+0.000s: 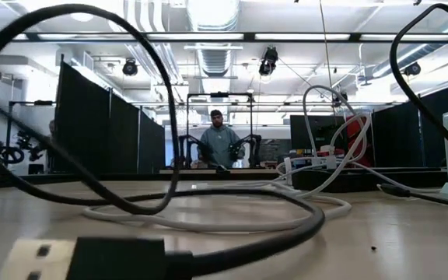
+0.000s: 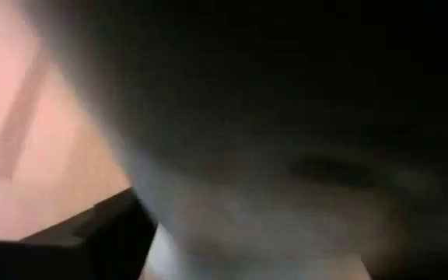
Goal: Plug in charger cables
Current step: Move the white charger cable wire to the top center of the table
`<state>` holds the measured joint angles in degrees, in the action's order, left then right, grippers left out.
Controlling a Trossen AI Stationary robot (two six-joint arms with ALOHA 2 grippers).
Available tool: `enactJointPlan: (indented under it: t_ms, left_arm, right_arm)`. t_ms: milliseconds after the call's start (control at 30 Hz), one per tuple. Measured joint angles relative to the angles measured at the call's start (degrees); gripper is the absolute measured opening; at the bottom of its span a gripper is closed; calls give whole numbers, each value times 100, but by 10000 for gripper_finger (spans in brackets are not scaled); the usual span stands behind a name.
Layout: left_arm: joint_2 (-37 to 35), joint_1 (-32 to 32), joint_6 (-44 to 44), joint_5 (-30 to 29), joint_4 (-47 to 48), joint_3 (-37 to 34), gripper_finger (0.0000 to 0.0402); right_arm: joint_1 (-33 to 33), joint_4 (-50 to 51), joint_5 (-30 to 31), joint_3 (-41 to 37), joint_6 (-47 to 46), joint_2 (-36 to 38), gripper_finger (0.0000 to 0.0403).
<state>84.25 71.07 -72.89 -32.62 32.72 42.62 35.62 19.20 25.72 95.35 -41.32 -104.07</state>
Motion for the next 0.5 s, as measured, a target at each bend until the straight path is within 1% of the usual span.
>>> enactJointPlan:
  t_ms: [100, 200, 300, 500]
  left_arm:
    - [-43, -48, 123, 558, 364, 135, 393]
    - [-96, -63, 58, 1038, 486, 308, 390]
    - [-167, -72, 108, 1206, 816, 571, 388]
    - [-213, -68, 314, 1156, 1991, 1346, 388]
  right_arm:
    - [-15, -2, 44, 0, 99, 0, 163]
    - [-37, 5, 110, 2, 178, 0, 163]
    - [-57, 2, 154, 2, 219, 0, 165]
    - [-111, 11, 431, 2, 344, 0, 163]
